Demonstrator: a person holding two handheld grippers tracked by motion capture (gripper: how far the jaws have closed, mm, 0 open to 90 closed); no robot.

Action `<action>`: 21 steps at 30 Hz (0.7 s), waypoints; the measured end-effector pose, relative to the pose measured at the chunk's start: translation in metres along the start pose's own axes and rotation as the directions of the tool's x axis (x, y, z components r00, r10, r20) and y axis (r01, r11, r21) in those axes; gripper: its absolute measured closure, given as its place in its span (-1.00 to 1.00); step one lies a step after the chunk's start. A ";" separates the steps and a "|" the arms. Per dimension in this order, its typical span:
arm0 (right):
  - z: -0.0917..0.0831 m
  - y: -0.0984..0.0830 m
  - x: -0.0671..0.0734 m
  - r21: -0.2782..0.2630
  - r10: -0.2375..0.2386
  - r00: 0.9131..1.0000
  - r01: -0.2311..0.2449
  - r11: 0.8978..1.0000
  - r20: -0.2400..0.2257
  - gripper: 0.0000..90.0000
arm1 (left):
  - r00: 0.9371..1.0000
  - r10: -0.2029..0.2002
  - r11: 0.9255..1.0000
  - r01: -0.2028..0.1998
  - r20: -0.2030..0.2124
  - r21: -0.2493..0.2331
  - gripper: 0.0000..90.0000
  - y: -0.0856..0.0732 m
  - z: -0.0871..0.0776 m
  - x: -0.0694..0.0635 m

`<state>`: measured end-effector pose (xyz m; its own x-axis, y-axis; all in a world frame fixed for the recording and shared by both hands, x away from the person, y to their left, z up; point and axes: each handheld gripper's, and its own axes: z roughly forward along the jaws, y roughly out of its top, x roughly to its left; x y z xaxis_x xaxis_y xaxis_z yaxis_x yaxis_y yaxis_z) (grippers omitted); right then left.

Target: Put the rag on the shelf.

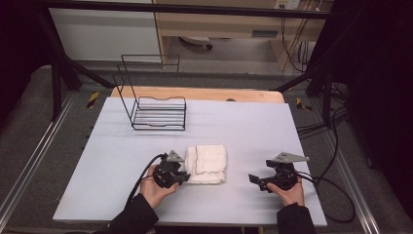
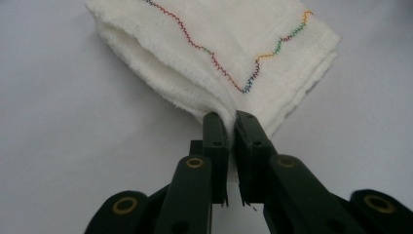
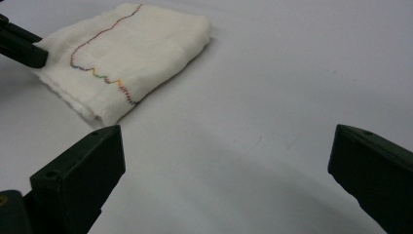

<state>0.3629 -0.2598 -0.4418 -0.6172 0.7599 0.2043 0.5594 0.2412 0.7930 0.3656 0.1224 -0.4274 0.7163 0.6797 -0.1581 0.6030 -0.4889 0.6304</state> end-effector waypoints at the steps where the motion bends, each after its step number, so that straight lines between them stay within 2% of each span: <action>1: 0.000 0.000 0.000 0.000 0.000 1.000 0.000 1.000 0.001 -0.98 | 1.000 0.000 1.000 0.000 -0.001 0.000 0.86 -0.003 -0.002 0.001; 4: 0.000 0.000 0.001 0.002 0.002 1.000 -0.002 1.000 0.001 -0.98 | 1.000 0.001 1.000 -0.001 -0.001 0.002 0.86 -0.011 -0.007 0.002; 5: 0.001 0.000 0.001 0.001 0.004 1.000 -0.004 1.000 0.001 -0.98 | 1.000 -0.009 1.000 0.009 0.004 -0.011 0.85 -0.015 -0.008 0.003; 12: 0.002 0.001 0.002 0.006 -0.002 1.000 0.002 1.000 0.005 -0.98 | 0.999 -0.034 0.998 0.034 0.006 -0.043 0.85 -0.017 0.000 0.005; 17: 0.008 0.005 0.010 -0.010 -0.012 1.000 0.011 1.000 -0.011 -0.97 | 0.999 -0.036 0.998 0.037 0.018 -0.051 0.81 -0.018 -0.001 0.008; 21: 0.014 0.011 0.021 -0.030 -0.016 1.000 0.016 0.999 0.002 -0.89 | 1.000 -0.027 0.998 0.028 0.016 -0.056 0.69 -0.017 -0.003 0.009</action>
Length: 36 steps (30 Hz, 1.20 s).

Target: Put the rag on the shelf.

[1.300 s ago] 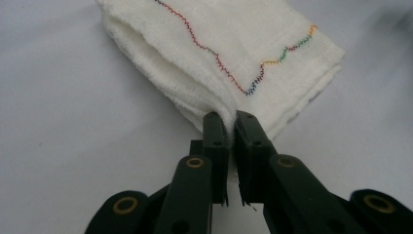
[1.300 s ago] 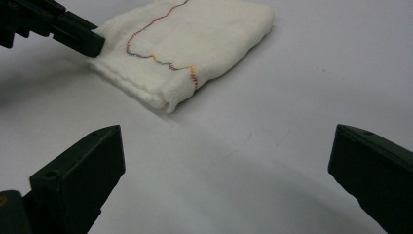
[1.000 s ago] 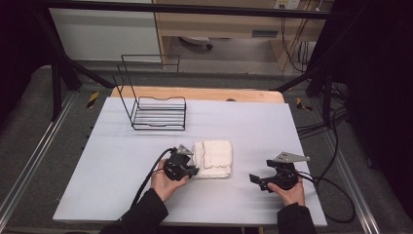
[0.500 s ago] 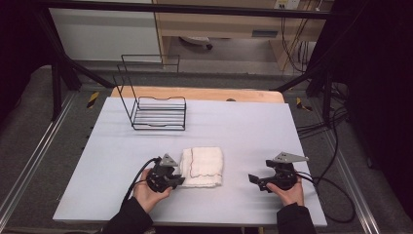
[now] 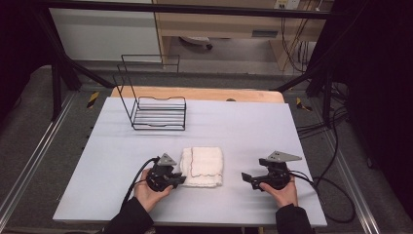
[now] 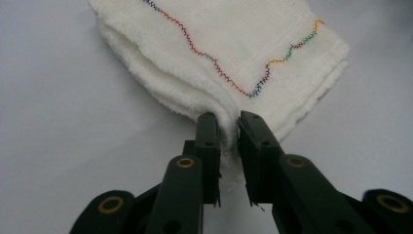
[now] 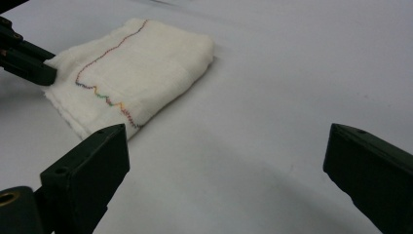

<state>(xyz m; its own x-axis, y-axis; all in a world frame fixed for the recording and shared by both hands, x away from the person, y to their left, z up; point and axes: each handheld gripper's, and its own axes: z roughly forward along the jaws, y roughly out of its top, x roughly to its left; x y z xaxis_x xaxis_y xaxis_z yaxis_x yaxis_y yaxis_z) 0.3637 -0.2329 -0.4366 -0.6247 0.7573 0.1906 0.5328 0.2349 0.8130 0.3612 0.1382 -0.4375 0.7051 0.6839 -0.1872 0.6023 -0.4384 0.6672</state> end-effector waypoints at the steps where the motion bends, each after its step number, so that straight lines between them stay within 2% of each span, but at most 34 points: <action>1: 0.002 0.002 0.004 -0.002 0.003 1.000 -0.003 1.000 0.000 -0.86 | 1.000 0.001 1.000 -0.001 0.002 0.002 0.69 0.000 0.000 0.000; 4: 0.011 0.007 0.016 -0.002 -0.004 1.000 0.004 1.000 -0.006 -0.77 | 1.000 -0.001 1.000 0.001 0.004 -0.001 0.71 -0.001 0.000 0.000; 6: 0.019 0.010 0.026 0.020 -0.008 1.000 0.008 1.000 -0.017 -0.68 | 1.000 -0.002 1.000 0.002 0.004 -0.002 0.74 -0.001 0.001 -0.001; 9: 0.029 0.012 0.043 0.039 -0.032 0.998 0.034 0.999 -0.052 -0.44 | 1.000 -0.001 1.000 0.001 0.005 -0.007 0.80 -0.001 0.000 -0.002; 12: 0.038 0.013 0.057 0.047 -0.045 0.996 0.049 0.998 -0.078 -0.11 | 1.000 -0.004 1.000 0.004 0.002 -0.009 0.82 -0.001 0.000 -0.002; 17: 0.049 0.014 0.073 0.093 -0.025 0.995 0.034 0.995 -0.099 0.19 | 1.000 -0.008 1.000 0.008 0.002 -0.010 0.83 -0.001 0.000 -0.002; 21: 0.059 0.013 0.079 0.138 -0.011 0.996 0.024 0.990 -0.091 0.36 | 1.000 -0.010 1.000 0.010 0.002 -0.011 0.83 -0.002 0.000 -0.002; 24: 0.067 0.009 0.082 0.168 -0.025 0.998 0.035 0.985 -0.057 0.37 | 1.000 -0.013 1.000 0.013 0.001 -0.013 0.83 -0.002 0.000 -0.002; 26: 0.068 0.008 0.083 0.166 -0.012 0.999 0.019 0.986 -0.047 0.41 | 1.000 -0.014 1.000 0.014 0.002 -0.015 0.83 -0.003 0.000 -0.002; 28: 0.068 0.007 0.083 0.160 -0.024 0.999 0.030 0.987 -0.041 0.50 | 1.000 -0.017 1.000 0.017 0.002 -0.017 0.83 -0.003 0.001 -0.002; 31: 0.068 0.007 0.083 0.158 -0.026 0.999 0.032 0.987 -0.042 0.77 | 1.000 -0.020 1.000 0.020 0.005 -0.021 0.83 -0.002 0.001 -0.003; 32: 0.068 0.007 0.083 0.158 -0.026 0.999 0.032 0.987 -0.042 0.77 | 1.000 -0.021 1.000 0.021 0.006 -0.023 0.83 -0.002 0.000 -0.003; 33: 0.067 0.007 0.083 0.158 -0.016 0.999 0.023 0.987 -0.047 0.86 | 1.000 -0.024 0.999 0.025 0.009 -0.028 0.83 -0.001 0.000 -0.004; 35: 0.065 0.009 0.083 0.155 -0.011 0.999 0.018 0.988 -0.046 0.89 | 0.999 -0.031 0.999 0.031 0.011 -0.036 0.84 0.000 0.000 -0.004; 36: 0.063 0.011 0.082 0.149 -0.008 0.999 0.014 0.989 -0.045 0.89 | 0.999 -0.037 0.998 0.039 0.027 -0.052 0.84 0.002 0.000 -0.005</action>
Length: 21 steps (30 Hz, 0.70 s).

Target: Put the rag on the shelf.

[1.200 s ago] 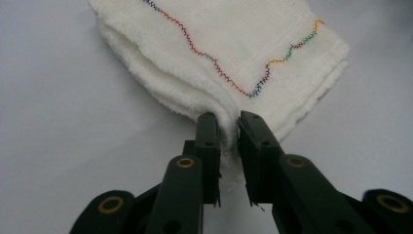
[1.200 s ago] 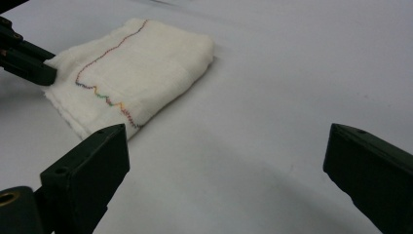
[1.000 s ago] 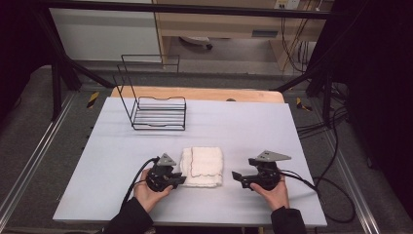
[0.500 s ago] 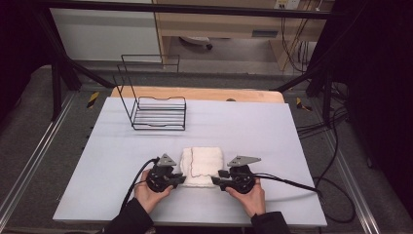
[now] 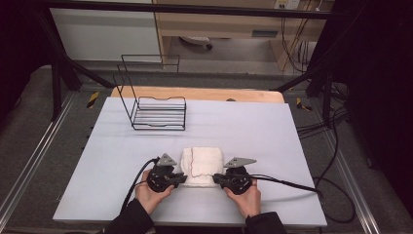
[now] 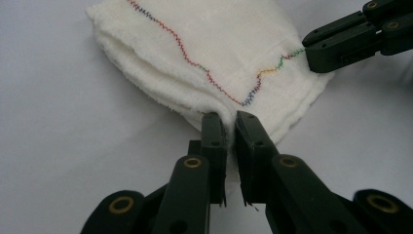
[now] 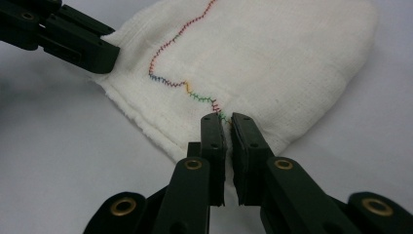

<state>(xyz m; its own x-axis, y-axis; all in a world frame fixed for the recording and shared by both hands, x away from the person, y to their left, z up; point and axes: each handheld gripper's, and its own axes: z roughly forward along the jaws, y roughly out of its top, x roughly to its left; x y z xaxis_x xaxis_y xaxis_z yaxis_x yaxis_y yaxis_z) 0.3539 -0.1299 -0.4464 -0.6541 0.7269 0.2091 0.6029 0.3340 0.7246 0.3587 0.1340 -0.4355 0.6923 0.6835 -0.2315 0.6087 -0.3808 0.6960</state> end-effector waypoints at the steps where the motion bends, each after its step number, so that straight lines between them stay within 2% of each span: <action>1: -0.004 0.001 -0.001 -0.014 -0.004 1.000 0.004 1.000 0.004 0.90 | 1.000 -0.008 1.000 0.008 0.009 -0.009 0.84 0.001 0.000 -0.001; 5: -0.020 0.005 -0.007 -0.042 0.010 1.000 -0.009 0.999 0.014 0.91 | 0.998 -0.031 0.999 0.033 0.047 -0.031 0.84 0.004 0.008 -0.006; 9: -0.022 -0.001 -0.013 -0.016 0.013 1.000 -0.013 1.000 0.029 0.90 | 1.000 0.013 1.000 -0.013 0.003 0.001 0.83 0.002 0.019 -0.013; 13: -0.014 -0.005 -0.013 0.018 -0.004 0.999 0.003 1.000 0.034 0.88 | 1.000 0.010 1.000 -0.010 -0.007 0.006 0.78 0.000 0.018 -0.010; 14: -0.012 -0.006 -0.013 0.023 -0.009 0.999 0.009 1.000 0.033 0.82 | 1.000 0.008 1.000 -0.008 -0.011 0.007 0.67 0.000 0.017 -0.010; 15: -0.012 -0.006 -0.013 0.023 -0.009 0.999 0.009 1.000 0.033 0.82 | 1.000 0.008 1.000 -0.008 -0.012 0.010 0.67 0.000 0.016 -0.009; 16: -0.014 -0.006 -0.013 0.014 -0.007 1.000 0.007 1.000 0.018 0.65 | 1.000 0.006 1.000 -0.005 -0.015 0.008 0.53 0.001 0.014 -0.008; 18: -0.017 -0.004 -0.015 -0.020 -0.024 1.000 0.024 1.000 0.009 0.53 | 1.000 0.005 1.000 -0.006 -0.028 -0.011 0.36 0.006 0.007 -0.001; 20: -0.019 -0.001 -0.018 -0.054 -0.035 0.999 0.035 0.998 0.014 0.24 | 0.999 0.002 1.000 -0.004 -0.041 -0.026 0.19 0.012 0.004 0.005; 21: -0.020 0.001 -0.020 -0.061 -0.038 0.999 0.039 0.997 0.022 0.16 | 0.999 -0.001 1.000 0.000 -0.050 -0.024 0.10 0.016 0.004 0.009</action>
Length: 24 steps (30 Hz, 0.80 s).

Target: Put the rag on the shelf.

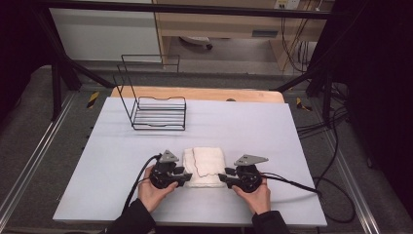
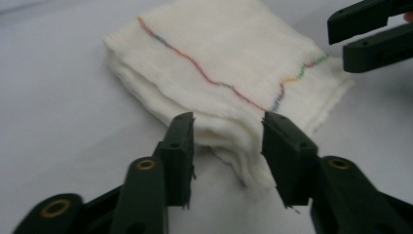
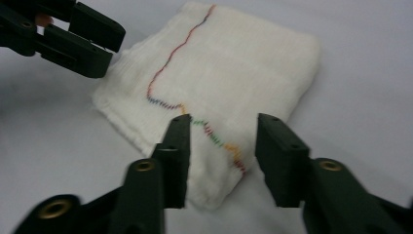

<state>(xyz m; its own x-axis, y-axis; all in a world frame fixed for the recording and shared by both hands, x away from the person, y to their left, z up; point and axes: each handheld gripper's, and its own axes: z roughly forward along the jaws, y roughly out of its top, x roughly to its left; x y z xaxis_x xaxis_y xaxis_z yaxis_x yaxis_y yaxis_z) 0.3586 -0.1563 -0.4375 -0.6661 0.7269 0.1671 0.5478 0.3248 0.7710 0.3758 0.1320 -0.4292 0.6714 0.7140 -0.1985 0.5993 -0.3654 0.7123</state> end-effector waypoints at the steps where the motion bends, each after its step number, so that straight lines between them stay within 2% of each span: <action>1: 0.000 0.001 -0.003 -0.009 -0.006 1.000 0.006 1.000 0.005 0.05 | 1.000 -0.001 1.000 0.001 -0.009 -0.004 0.02 0.004 0.001 0.003; 3: 0.001 0.003 -0.007 -0.026 0.001 1.000 -0.001 1.000 0.007 -0.15 | 0.999 0.004 1.000 -0.004 -0.036 -0.013 -0.09 0.011 0.005 0.009; 4: 0.001 0.003 -0.009 -0.028 -0.010 1.000 0.010 1.000 0.014 -0.26 | 0.998 0.012 1.000 -0.012 -0.054 0.001 -0.12 0.015 0.008 0.013; 7: 0.001 0.001 -0.013 -0.041 -0.015 0.999 0.017 0.999 0.033 -0.40 | 0.997 -0.003 1.000 0.004 -0.077 0.016 -0.18 0.023 0.018 0.020; 11: 0.001 -0.001 -0.016 -0.036 -0.001 0.999 0.002 0.999 0.032 -0.58 | 0.994 -0.035 0.999 0.036 -0.099 0.015 -0.14 0.034 0.035 0.033; 15: 0.000 0.000 -0.019 -0.038 -0.005 0.999 0.006 0.999 0.031 -0.68 | 0.989 -0.020 0.999 0.024 -0.146 0.030 -0.05 0.040 0.047 0.040; 18: -0.001 0.000 -0.020 -0.034 -0.007 1.000 0.008 0.999 0.028 -0.72 | 0.989 -0.037 0.999 0.041 -0.143 0.026 0.04 0.043 0.052 0.045; 24: -0.003 0.001 -0.020 -0.038 0.000 1.000 0.001 0.999 0.028 -0.78 | 0.991 -0.037 0.998 0.042 -0.127 0.037 0.17 0.044 0.057 0.045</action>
<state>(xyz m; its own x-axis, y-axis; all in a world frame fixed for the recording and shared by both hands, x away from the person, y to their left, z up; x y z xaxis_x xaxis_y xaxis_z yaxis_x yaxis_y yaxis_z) 0.3714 -0.1722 -0.4385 -0.6518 0.7434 0.1499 0.5276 0.3025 0.7938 0.4571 0.1137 -0.4448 0.5878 0.7972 -0.1378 0.6427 -0.3567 0.6780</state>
